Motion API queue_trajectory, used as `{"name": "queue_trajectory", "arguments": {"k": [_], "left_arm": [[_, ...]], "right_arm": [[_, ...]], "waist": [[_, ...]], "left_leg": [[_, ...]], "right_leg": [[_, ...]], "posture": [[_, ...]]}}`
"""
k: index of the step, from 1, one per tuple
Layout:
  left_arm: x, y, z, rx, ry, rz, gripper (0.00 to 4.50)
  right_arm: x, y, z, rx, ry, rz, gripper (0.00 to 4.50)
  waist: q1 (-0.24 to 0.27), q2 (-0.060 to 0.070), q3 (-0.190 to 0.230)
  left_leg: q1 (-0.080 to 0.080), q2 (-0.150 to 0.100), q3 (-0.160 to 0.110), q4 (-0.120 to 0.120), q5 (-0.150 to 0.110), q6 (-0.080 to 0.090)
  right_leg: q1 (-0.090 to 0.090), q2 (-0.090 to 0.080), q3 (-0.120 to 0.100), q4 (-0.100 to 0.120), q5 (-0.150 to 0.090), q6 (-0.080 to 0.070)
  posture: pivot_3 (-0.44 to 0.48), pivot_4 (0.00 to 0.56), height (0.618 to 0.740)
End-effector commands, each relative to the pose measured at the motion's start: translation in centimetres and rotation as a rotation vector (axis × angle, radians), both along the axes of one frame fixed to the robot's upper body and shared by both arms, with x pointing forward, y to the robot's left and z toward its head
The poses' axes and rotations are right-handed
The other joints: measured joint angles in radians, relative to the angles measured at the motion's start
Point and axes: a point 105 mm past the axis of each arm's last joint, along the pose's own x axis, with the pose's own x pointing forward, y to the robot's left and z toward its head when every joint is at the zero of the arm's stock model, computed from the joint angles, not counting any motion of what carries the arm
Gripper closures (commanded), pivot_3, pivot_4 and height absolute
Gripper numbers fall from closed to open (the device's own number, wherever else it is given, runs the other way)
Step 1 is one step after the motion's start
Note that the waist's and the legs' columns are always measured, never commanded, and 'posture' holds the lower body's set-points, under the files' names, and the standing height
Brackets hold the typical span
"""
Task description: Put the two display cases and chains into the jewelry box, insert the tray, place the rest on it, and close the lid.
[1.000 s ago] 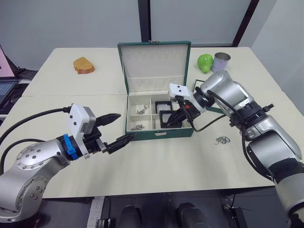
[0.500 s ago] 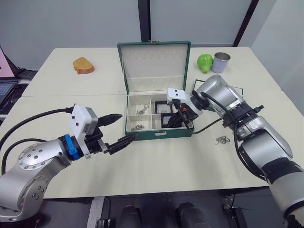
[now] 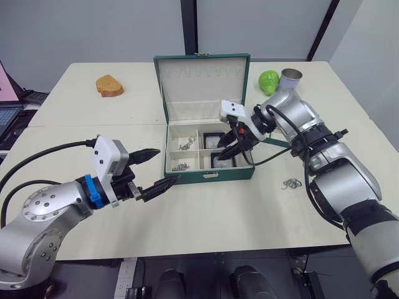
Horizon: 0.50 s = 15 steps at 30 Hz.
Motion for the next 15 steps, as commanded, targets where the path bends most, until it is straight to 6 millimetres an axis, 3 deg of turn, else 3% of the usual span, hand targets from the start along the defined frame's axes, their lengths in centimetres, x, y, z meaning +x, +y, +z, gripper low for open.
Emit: {"name": "queue_trajectory", "arguments": {"k": [1,2,7,11,15], "left_arm": [[-0.1,-0.5,0.5,0.004,-0.018,-0.031,0.0],[-0.1,-0.5,0.5,0.004,-0.016,-0.035,0.0],[0.1,-0.5,0.3,0.01,0.019,-0.067,0.0],[0.4,0.2,0.8,0.011,0.02,-0.054,0.0],[0.6,1.5,0.4,0.019,0.045,-0.018,0.0]], "right_arm": [[0.1,0.3,2.7,0.081,-0.048,0.015,0.33],[0.1,0.1,3.0,0.097,-0.045,0.015,0.02],[-0.3,-1.1,4.8,0.291,-0.029,-0.021,0.02],[-2.1,-3.7,6.1,0.501,-0.048,-0.014,0.02],[-2.5,-6.6,5.9,0.588,-0.062,-0.128,0.02]], "waist": [[0.0,0.0,0.0],[0.0,0.0,0.0],[0.001,0.0,0.0],[0.008,0.0,0.0],[0.005,0.0,0.0]], "left_leg": [[0.0,0.0,0.0,0.0,0.0,0.0],[0.0,0.0,0.0,0.0,0.0,0.0],[0.0,0.0,0.0,0.0,0.0,0.0],[-0.001,-0.001,0.0,0.0,0.0,0.0],[-0.001,-0.001,0.0,-0.001,0.0,0.0]], "right_leg": [[0.0,0.0,0.0,0.0,0.0,0.0],[0.0,0.0,0.0,0.0,0.0,0.0],[0.0,0.0,0.0,0.0,0.0,0.0],[0.001,-0.001,0.0,-0.002,0.0,0.0],[0.001,0.0,0.0,-0.002,0.0,0.0]], "posture": [[0.0,0.15,0.74],[0.0,0.15,0.74],[0.0,0.15,0.74],[0.0,0.15,0.74],[0.0,0.15,0.74]]}}
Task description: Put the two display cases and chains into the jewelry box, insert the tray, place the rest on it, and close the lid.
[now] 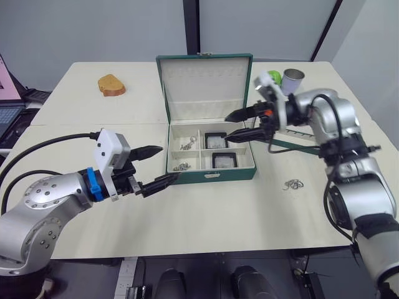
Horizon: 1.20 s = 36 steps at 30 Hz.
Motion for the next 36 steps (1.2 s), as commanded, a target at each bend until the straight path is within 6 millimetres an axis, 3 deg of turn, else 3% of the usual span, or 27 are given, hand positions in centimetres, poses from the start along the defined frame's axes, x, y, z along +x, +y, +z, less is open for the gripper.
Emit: {"name": "queue_trajectory", "arguments": {"k": [1,6,11,16,25,36], "left_arm": [[-0.2,1.6,0.5,0.012,-0.008,0.031,0.0],[0.3,5.4,0.1,0.026,0.008,0.142,0.0],[0.8,8.9,-0.9,0.059,0.015,0.252,0.0],[1.0,11.4,-1.6,0.07,0.006,0.344,0.0],[-0.1,13.9,-3.5,0.067,0.029,0.445,0.0],[-0.5,14.6,-5.3,0.034,0.047,0.5,0.0]], "right_arm": [[-1.2,-2.6,2.0,0.096,-0.07,-0.066,0.02],[-2.4,-6.9,0.5,0.128,-0.131,-0.231,0.02],[-2.4,-11.2,-2.9,0.041,-0.163,-0.401,0.02],[-3.5,-14.1,-5.3,0.006,-0.134,-0.497,0.02],[-5.3,-18.3,-8.6,-0.039,-0.09,-0.671,0.02],[-6.3,-20.3,-12.0,-0.073,-0.039,-0.763,0.02]], "waist": [[0.0,0.0,0.0],[0.0,0.0,0.0],[0.0,0.0,0.0],[0.001,0.0,0.0],[0.001,0.0,0.0],[0.003,0.0,0.0]], "left_leg": [[0.0,0.0,0.0,0.0,0.0,0.0],[0.0,0.0,0.001,-0.001,0.0,0.0],[0.002,-0.001,0.002,-0.01,0.0,0.0],[0.002,-0.001,0.002,-0.011,0.0,0.0],[0.002,-0.001,0.003,-0.012,0.0,0.0],[0.003,-0.001,0.003,-0.012,0.0,0.0]], "right_leg": [[0.0,0.0,0.0,0.0,0.0,0.0],[0.0,0.0,0.001,-0.002,0.0,0.0],[0.0,0.0,0.003,-0.002,0.0,0.0],[0.0,0.0,0.003,-0.003,0.0,0.0],[0.0,0.0,0.004,-0.003,0.0,0.0],[0.001,0.0,0.004,-0.004,0.0,0.0]], "posture": [[0.0,0.15,0.74],[0.0,0.15,0.74],[0.0,0.15,0.74],[0.0,0.15,0.74],[0.0,0.15,0.74],[0.0,0.15,0.74]]}}
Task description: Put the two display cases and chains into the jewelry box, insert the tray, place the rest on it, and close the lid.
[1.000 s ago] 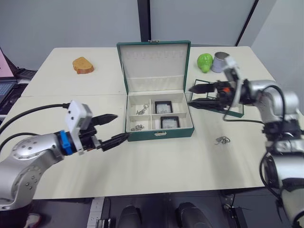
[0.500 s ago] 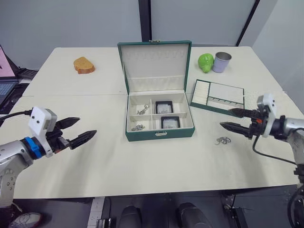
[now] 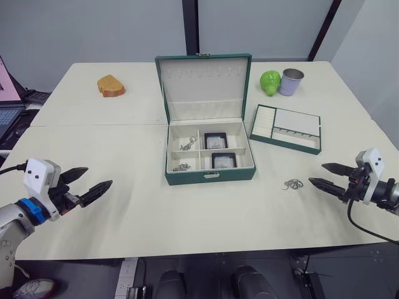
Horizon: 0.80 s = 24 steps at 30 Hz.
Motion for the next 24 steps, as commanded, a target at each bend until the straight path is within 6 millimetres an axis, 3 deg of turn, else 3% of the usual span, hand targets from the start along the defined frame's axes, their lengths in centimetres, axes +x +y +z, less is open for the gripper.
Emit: {"name": "queue_trajectory", "arguments": {"k": [1,8,24], "left_arm": [[-0.2,0.4,0.4,0.01,-0.033,0.022,0.0],[-0.4,0.3,-0.5,-0.012,-0.019,0.036,0.0],[-0.2,-0.4,-0.6,-0.03,-0.021,0.033,0.0]], "right_arm": [[0.0,-0.7,0.1,-0.003,-0.04,-0.037,0.02],[0.2,-0.9,0.2,0.004,-0.058,-0.062,0.02],[0.7,-0.9,0.2,0.0,-0.059,-0.061,0.02]], "waist": [[0.0,0.0,0.0],[0.0,0.0,0.0],[0.0,0.0,0.0]], "left_leg": [[0.0,0.0,0.0,0.0,0.0,0.0],[0.0,0.0,0.0,0.0,0.0,0.0],[0.0,0.0,0.0,0.0,0.0,0.0]], "right_leg": [[0.0,0.0,0.0,0.0,0.0,0.0],[0.0,0.0,0.0,0.0,0.0,0.0],[0.001,0.0,0.0,0.001,0.0,0.0]], "posture": [[0.0,0.15,0.74],[0.0,0.15,0.74],[0.0,0.15,0.74]]}}
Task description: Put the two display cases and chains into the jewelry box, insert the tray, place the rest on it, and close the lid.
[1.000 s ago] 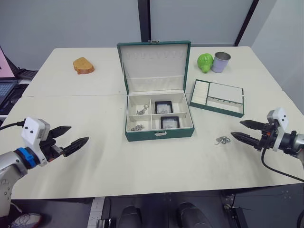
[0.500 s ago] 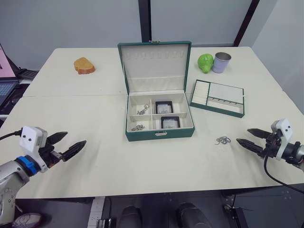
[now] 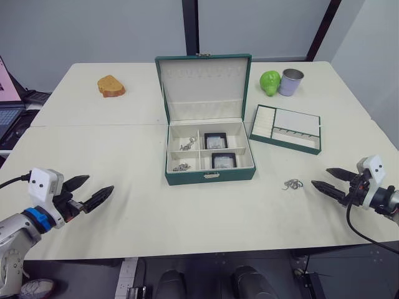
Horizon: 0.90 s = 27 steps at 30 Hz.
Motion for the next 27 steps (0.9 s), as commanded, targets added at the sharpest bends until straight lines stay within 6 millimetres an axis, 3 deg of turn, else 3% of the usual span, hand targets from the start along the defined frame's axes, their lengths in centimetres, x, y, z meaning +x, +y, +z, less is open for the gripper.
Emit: {"name": "queue_trajectory", "arguments": {"k": [1,5,9,18,27], "left_arm": [[0.1,-0.5,1.0,0.015,-0.041,-0.015,0.0],[0.1,-0.9,1.3,0.007,-0.047,-0.026,0.0],[0.5,-2.7,2.5,-0.027,-0.084,-0.072,0.0],[1.4,-11.0,6.2,-0.035,-0.141,-0.364,0.0],[3.9,-18.6,10.0,-0.02,-0.285,-0.643,0.0]], "right_arm": [[0.3,-0.1,1.1,-0.005,-0.041,0.011,0.02],[0.4,0.0,1.3,-0.005,-0.043,0.018,0.02],[0.8,0.4,2.1,-0.016,-0.06,0.048,0.02],[2.9,2.5,7.0,-0.033,-0.128,0.169,0.02],[6.9,5.2,7.5,-0.153,-0.08,0.329,0.02]], "waist": [[0.0,0.0,0.0],[0.0,0.0,0.0],[0.0,0.0,0.0],[0.0,0.0,0.0],[-0.004,0.0,0.0]], "left_leg": [[0.0,0.0,0.0,0.0,0.0,0.0],[0.0,0.0,0.0,0.0,0.0,0.0],[0.0,0.0,0.0,0.0,0.0,0.0],[0.001,0.0,-0.001,0.001,0.0,0.0],[0.002,0.0,-0.001,0.003,0.0,0.0]], "right_leg": [[0.0,0.0,0.0,0.0,0.0,0.0],[0.0,0.0,0.0,0.0,0.0,0.0],[0.0,0.0,0.0,0.0,0.0,0.0],[0.002,0.0,-0.001,0.0,0.0,0.0],[0.004,0.0,-0.001,0.0,0.0,0.0]], "posture": [[0.0,0.15,0.74],[0.0,0.15,0.74],[0.0,0.15,0.74],[0.0,0.15,0.74],[0.0,0.15,0.74]]}}
